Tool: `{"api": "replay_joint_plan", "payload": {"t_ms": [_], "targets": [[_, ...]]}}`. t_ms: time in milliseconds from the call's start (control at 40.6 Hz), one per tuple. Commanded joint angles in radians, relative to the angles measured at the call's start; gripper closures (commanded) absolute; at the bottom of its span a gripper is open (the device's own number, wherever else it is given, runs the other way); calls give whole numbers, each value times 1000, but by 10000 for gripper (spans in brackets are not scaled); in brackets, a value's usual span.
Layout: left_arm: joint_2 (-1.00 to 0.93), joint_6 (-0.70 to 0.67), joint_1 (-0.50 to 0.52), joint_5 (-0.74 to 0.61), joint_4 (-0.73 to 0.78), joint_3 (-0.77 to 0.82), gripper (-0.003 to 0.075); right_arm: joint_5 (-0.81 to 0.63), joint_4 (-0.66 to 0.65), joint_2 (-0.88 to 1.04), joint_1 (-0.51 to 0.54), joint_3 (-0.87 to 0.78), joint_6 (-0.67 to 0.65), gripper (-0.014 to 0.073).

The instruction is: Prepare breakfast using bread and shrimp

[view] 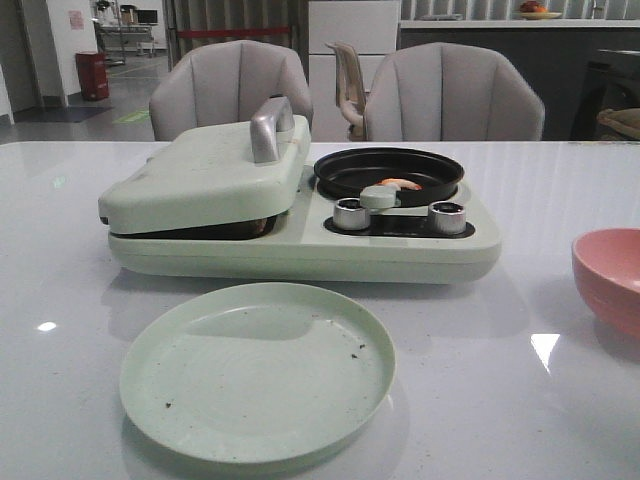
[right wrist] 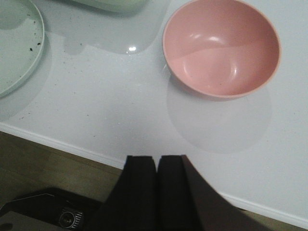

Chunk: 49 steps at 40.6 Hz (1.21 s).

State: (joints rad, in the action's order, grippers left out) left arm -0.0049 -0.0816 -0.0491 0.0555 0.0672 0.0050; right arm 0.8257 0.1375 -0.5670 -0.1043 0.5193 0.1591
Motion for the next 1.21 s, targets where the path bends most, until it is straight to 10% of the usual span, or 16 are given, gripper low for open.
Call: {"api": "replay_joint_plan", "payload": {"t_ms": [0, 345, 1183], "targets": [[-22, 3, -7, -80, -8, 21, 609, -133, -7, 77, 27, -23, 9, 550], [-22, 3, -7, -80, -8, 21, 610, -690, 8, 541, 126, -445, 8, 550], [-20, 3, -7, -80, -8, 21, 610, -921, -156, 599, 126, -547, -180, 550]]}}
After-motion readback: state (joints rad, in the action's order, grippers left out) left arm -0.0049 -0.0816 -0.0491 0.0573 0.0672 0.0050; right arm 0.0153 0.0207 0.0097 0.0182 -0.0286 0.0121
